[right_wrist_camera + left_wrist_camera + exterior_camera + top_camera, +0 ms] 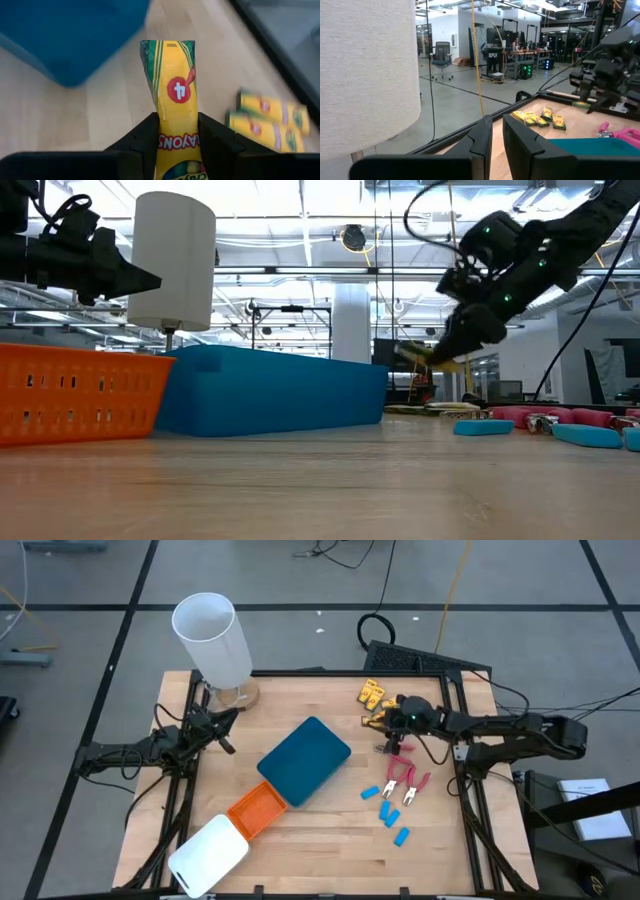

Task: Pick & Place School Supplies
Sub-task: Put the yellow crayon box into the white bin

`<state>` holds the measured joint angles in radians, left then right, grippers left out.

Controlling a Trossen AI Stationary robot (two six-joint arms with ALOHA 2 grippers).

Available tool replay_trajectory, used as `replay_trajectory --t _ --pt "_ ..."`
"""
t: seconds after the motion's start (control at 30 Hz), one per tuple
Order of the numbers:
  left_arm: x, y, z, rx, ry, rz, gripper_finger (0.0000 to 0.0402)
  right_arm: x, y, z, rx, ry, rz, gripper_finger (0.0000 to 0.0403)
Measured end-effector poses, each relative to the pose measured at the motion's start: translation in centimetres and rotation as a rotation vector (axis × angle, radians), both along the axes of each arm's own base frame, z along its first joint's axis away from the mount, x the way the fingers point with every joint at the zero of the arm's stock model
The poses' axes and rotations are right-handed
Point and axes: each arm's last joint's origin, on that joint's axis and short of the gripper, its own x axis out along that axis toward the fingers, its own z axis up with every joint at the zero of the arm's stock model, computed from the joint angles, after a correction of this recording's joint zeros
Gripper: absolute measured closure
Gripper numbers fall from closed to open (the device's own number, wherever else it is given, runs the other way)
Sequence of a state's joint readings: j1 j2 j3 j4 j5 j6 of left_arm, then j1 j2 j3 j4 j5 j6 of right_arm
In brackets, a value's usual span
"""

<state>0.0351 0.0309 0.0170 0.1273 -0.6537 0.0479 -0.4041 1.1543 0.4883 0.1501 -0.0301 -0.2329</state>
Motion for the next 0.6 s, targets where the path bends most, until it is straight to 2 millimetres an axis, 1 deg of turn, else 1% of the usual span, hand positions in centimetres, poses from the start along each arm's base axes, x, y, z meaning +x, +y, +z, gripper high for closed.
replay_trajectory --t 0.43,0.5,0.6 --pt "0.0 0.0 0.0 -0.001 -0.001 0.0 0.0353 2.1 3.0 2.0 -0.101 -0.21 0.174 0.0289" --pt "0.0 0.0 0.1 -0.023 -0.034 -0.003 0.0353 2.3 3.5 2.2 -0.114 -0.225 0.2 0.0289" --pt "0.0 0.0 0.2 -0.121 -0.126 -0.016 0.0353 2.5 4.3 2.3 -0.128 -0.233 0.192 0.0289"
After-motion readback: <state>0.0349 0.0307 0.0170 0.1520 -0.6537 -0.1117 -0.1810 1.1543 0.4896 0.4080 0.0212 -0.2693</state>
